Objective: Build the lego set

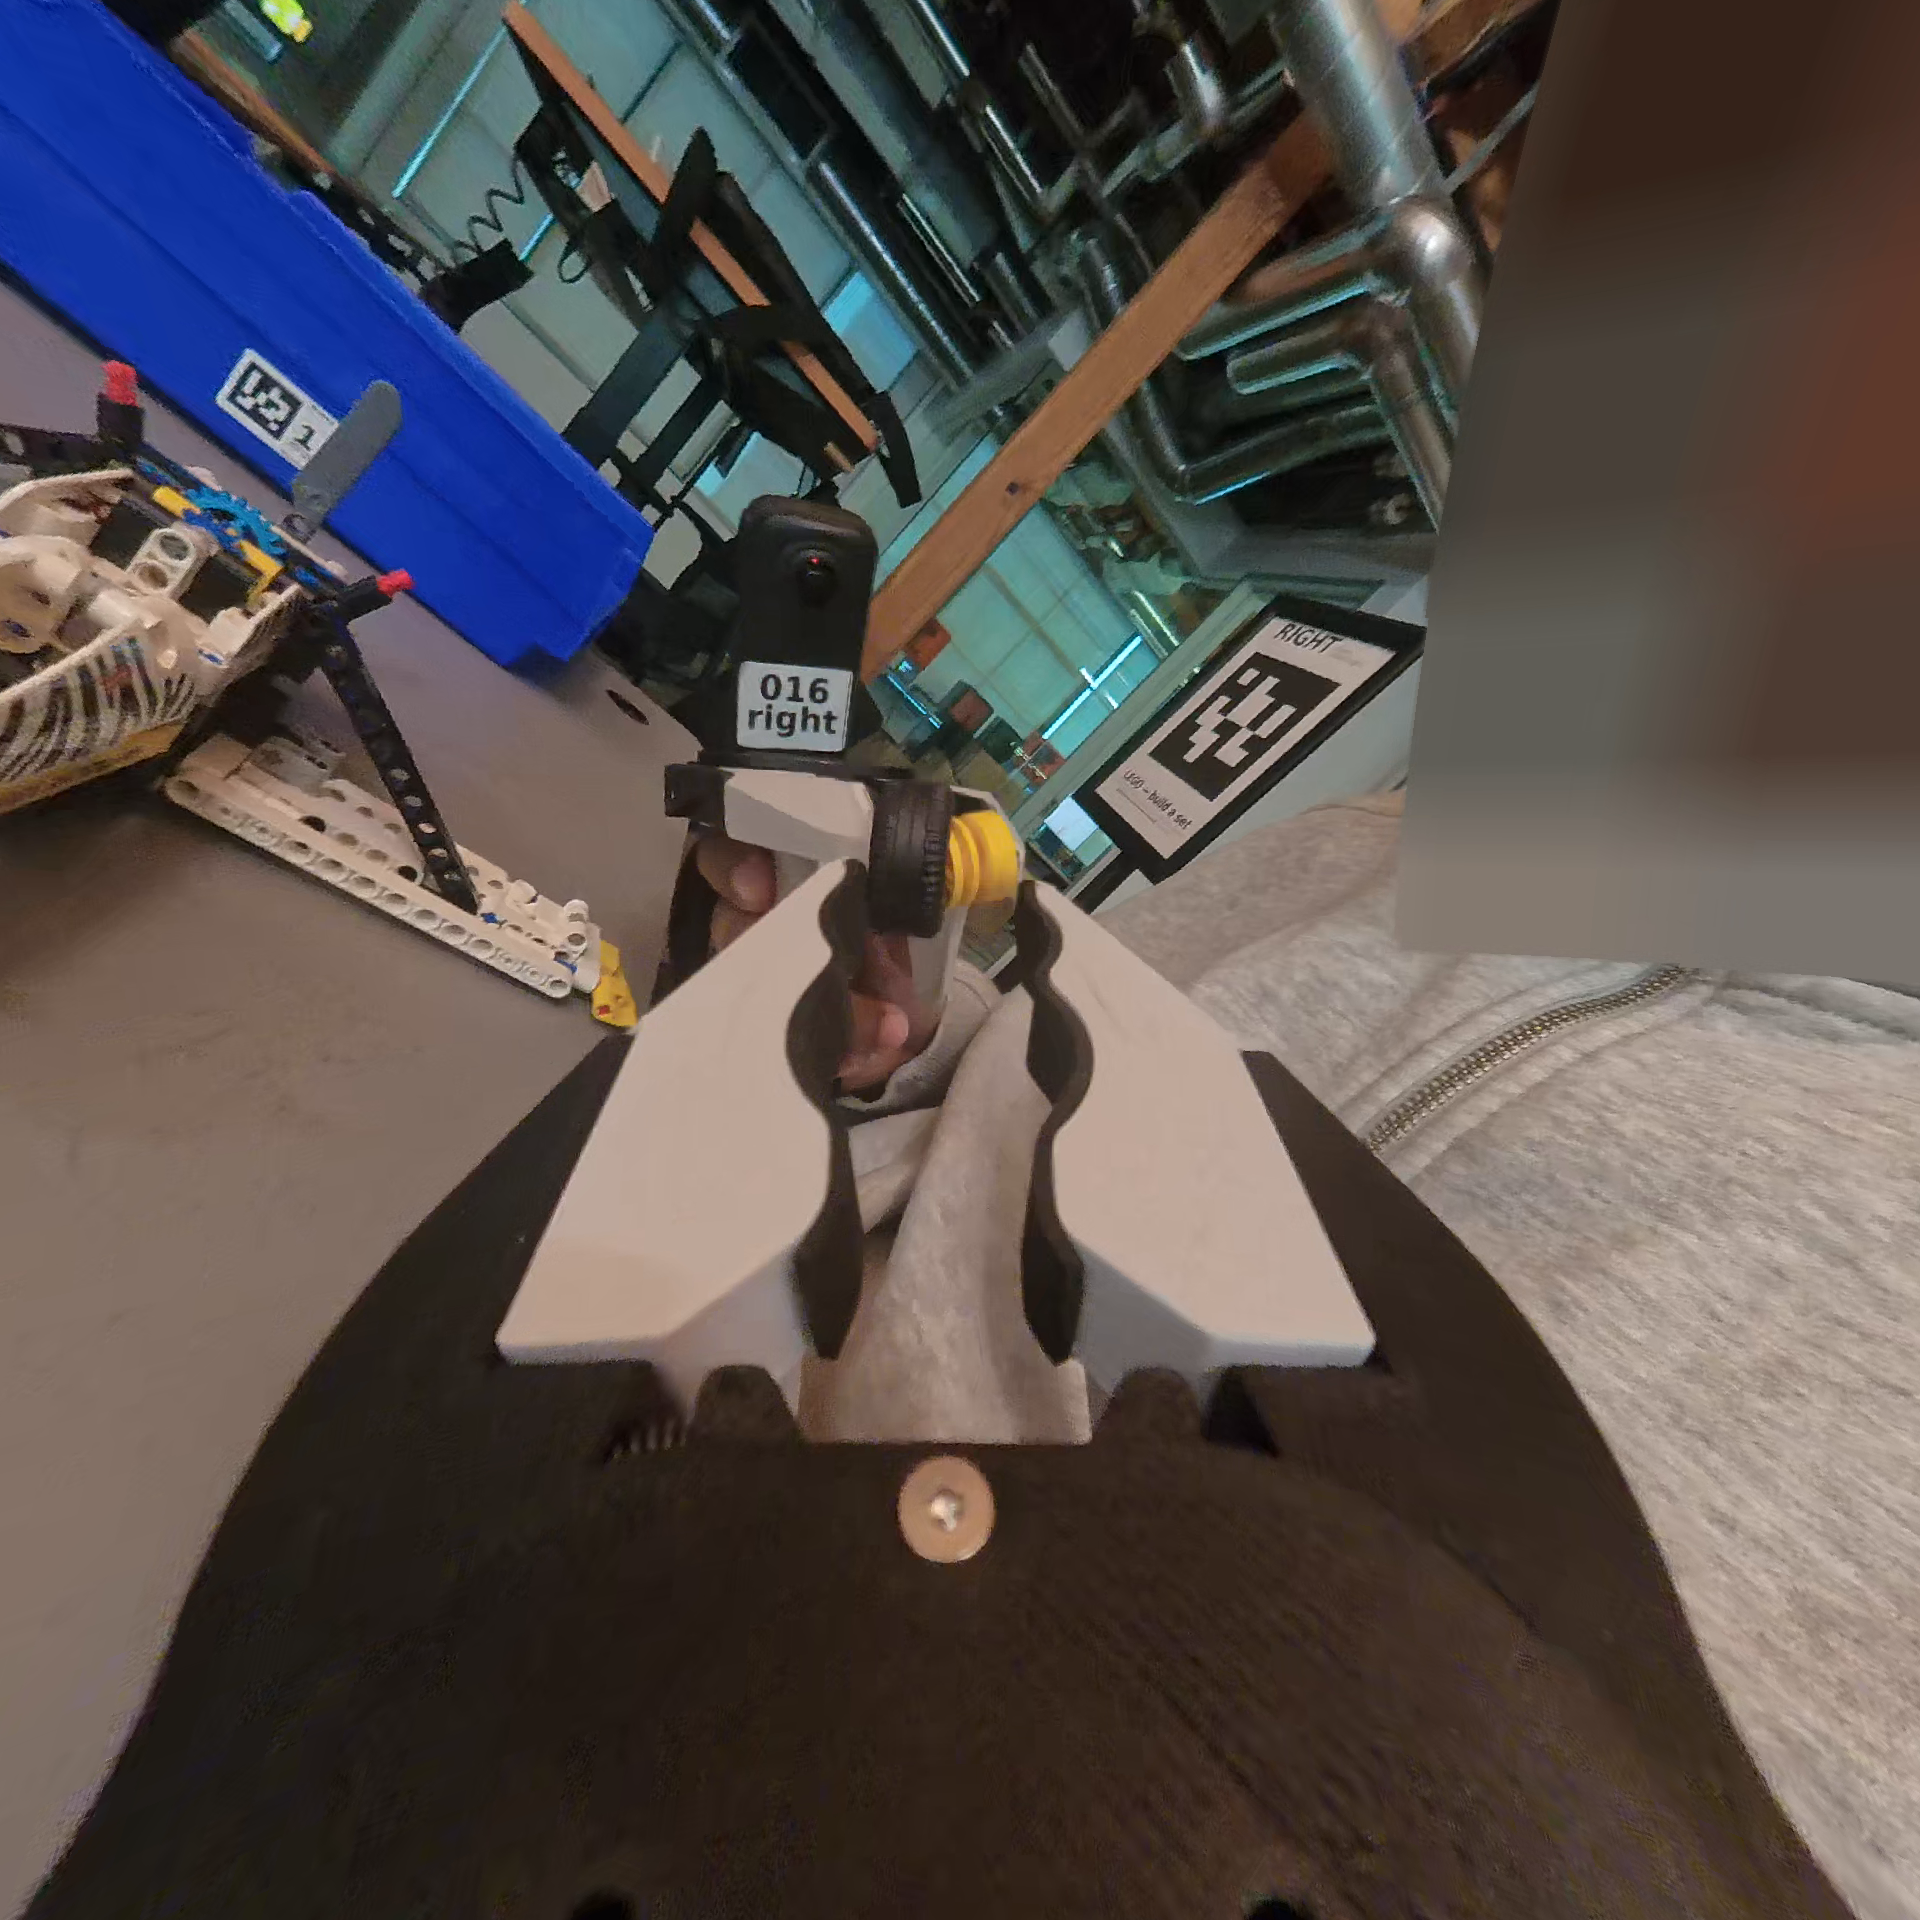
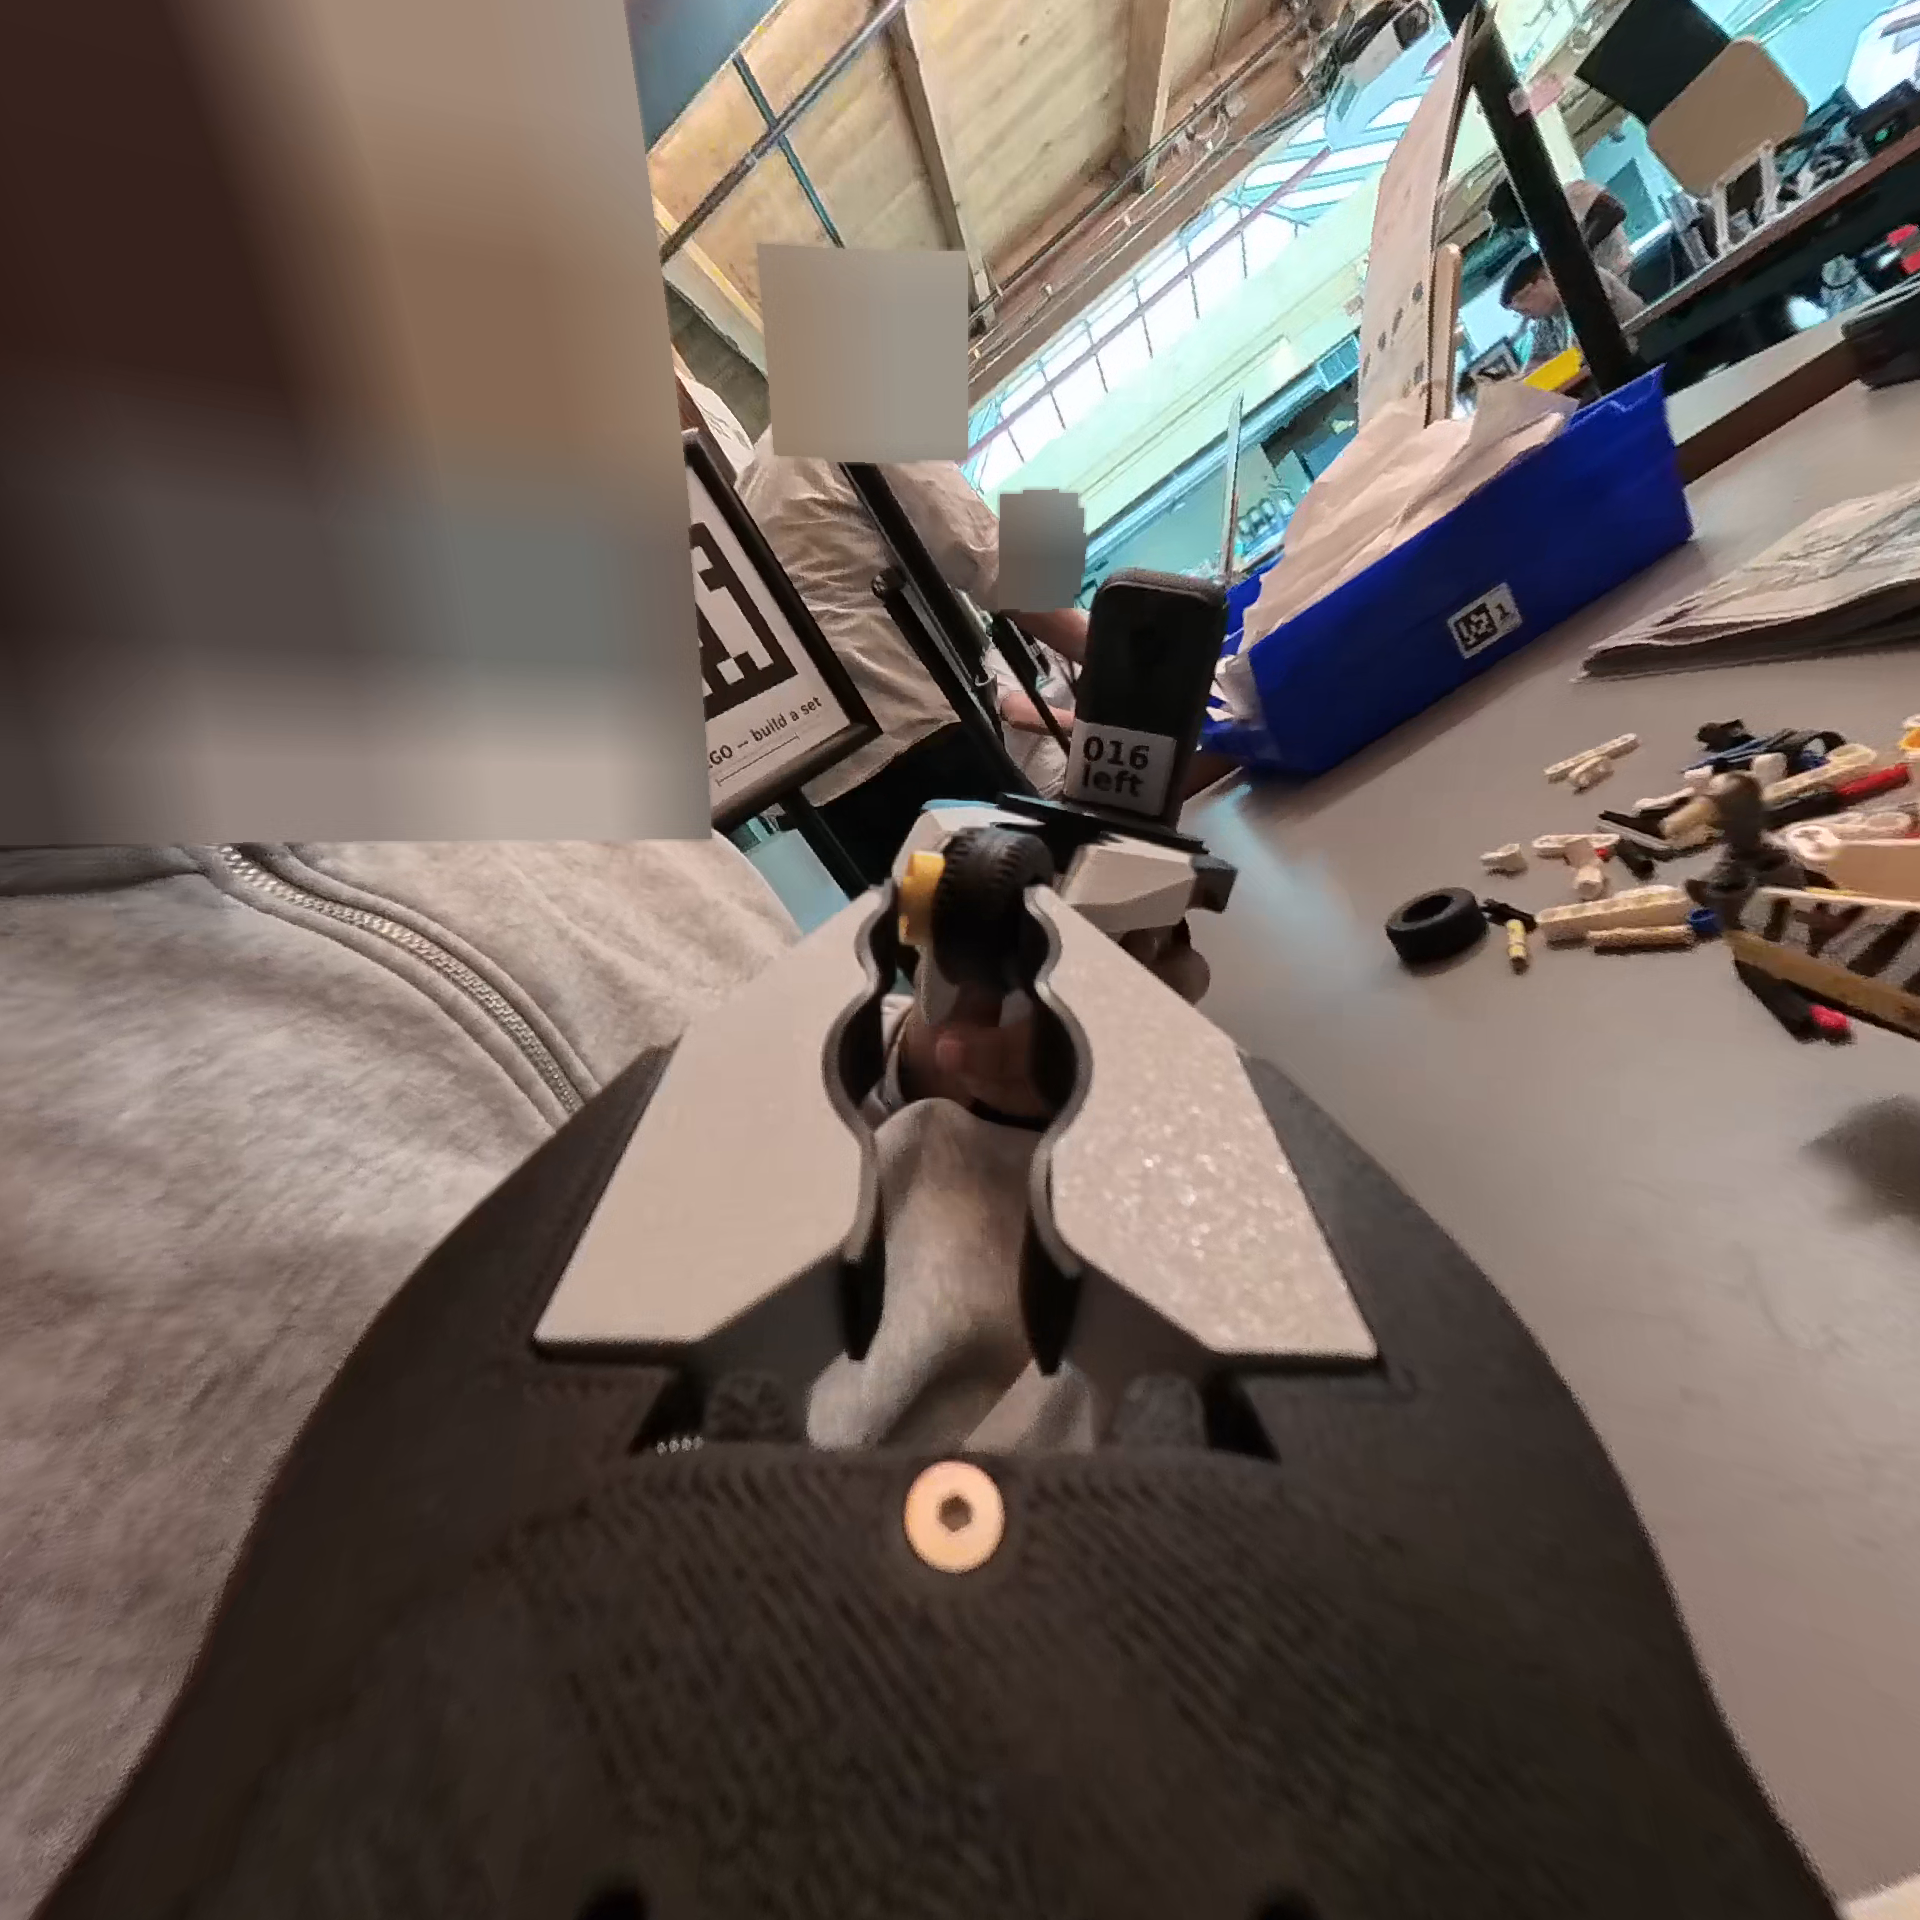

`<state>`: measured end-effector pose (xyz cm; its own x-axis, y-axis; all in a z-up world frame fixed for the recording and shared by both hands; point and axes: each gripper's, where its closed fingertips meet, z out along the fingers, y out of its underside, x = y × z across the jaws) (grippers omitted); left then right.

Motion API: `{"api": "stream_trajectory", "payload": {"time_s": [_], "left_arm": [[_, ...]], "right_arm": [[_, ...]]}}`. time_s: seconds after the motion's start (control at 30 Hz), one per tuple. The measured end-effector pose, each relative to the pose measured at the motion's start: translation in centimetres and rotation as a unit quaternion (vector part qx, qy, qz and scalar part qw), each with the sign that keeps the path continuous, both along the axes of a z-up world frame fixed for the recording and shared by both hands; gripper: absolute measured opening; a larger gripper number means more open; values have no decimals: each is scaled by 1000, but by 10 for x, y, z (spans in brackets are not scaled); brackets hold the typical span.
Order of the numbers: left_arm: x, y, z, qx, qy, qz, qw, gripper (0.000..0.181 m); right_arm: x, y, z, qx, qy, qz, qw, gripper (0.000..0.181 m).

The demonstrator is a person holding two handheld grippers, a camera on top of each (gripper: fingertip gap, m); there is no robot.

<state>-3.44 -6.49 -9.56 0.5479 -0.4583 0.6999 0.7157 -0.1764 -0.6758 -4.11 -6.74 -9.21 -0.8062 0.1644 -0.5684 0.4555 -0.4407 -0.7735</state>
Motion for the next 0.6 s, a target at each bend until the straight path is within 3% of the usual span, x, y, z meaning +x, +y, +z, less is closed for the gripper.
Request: {"api": "stream_trajectory", "payload": {"time_s": [0.13, 0.27, 0.6], "left_arm": [[-3, 1, -4, -9, 11, 17, 1000, 21], [0, 0, 0, 0, 4, 3, 1000, 39], [-2, 2, -6, -19, 36, 25, 999, 26]], "right_arm": [[0, -1, -5, 35, 10, -13, 999, 19], [-2, -1, -6, 67, 19, -29, 997, 19], [-1, -4, -8, 90, 27, -35, 995, 18]]}}
